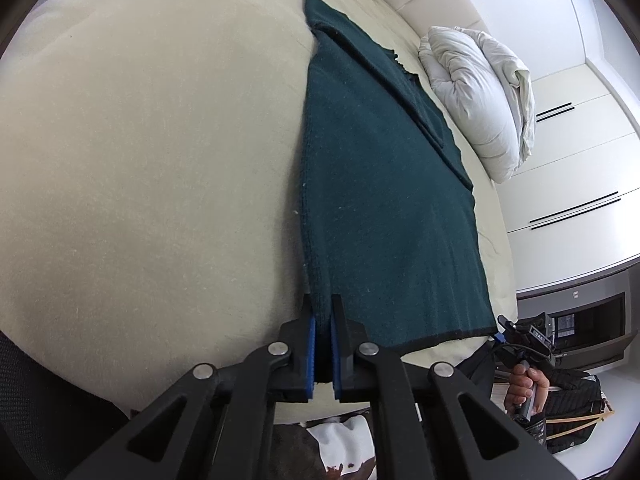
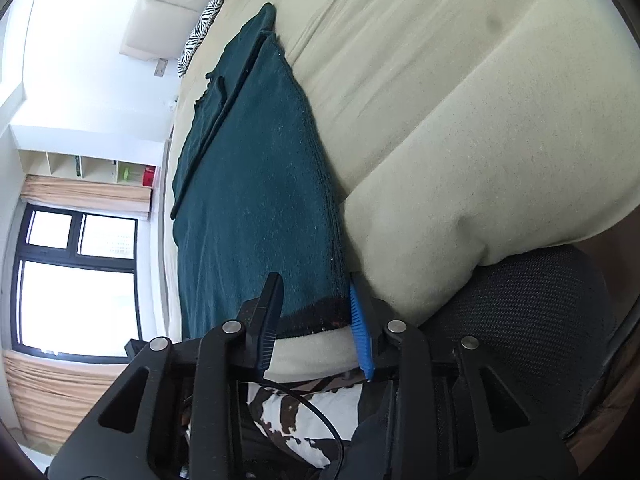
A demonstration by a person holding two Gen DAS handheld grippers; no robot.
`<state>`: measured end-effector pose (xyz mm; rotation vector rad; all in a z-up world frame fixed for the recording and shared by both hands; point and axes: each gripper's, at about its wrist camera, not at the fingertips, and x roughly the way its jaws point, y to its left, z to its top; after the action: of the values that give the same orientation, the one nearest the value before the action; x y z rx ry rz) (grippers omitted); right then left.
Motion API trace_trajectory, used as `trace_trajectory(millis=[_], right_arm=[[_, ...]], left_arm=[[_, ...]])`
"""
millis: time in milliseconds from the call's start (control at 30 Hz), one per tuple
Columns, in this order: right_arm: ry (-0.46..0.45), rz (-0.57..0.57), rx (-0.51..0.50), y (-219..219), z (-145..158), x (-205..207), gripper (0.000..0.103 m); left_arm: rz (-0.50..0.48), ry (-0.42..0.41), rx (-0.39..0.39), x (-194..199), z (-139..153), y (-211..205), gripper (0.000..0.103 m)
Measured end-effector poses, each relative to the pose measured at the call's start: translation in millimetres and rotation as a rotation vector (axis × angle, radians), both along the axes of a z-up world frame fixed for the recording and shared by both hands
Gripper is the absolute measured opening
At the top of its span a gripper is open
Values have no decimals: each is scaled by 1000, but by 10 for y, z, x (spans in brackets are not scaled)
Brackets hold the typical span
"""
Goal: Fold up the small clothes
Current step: 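Grasp the sweater hem with both grippers and lift it toward the collar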
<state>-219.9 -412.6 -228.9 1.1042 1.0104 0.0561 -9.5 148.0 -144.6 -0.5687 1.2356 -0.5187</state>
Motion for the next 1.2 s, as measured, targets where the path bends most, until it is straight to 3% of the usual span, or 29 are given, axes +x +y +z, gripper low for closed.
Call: trace_trajectory(millis=[300,500,567,733,1000,1200], right_arm=[[-15,-112,180,-179,-163,-64,30],[9,-79,158,-96,-147,44,30],[15,-70,140,-66,-127,67,16],[-3,-47,80,-22,-41,68,6],[-87,-13,10,29,271,163,5],[-173,-24,12,-14,587,437,5]], left_arm=[[9,-8,-19,1,-1,58,7],[12,-6,-10,-11,-16,69,6],[13,-7,-10,-13,-9,54,6],[21,-19,-22,-20,31,22,6],[74,-66,-166,104,343,117,6],[115,-146,-258,494,715,96,6]])
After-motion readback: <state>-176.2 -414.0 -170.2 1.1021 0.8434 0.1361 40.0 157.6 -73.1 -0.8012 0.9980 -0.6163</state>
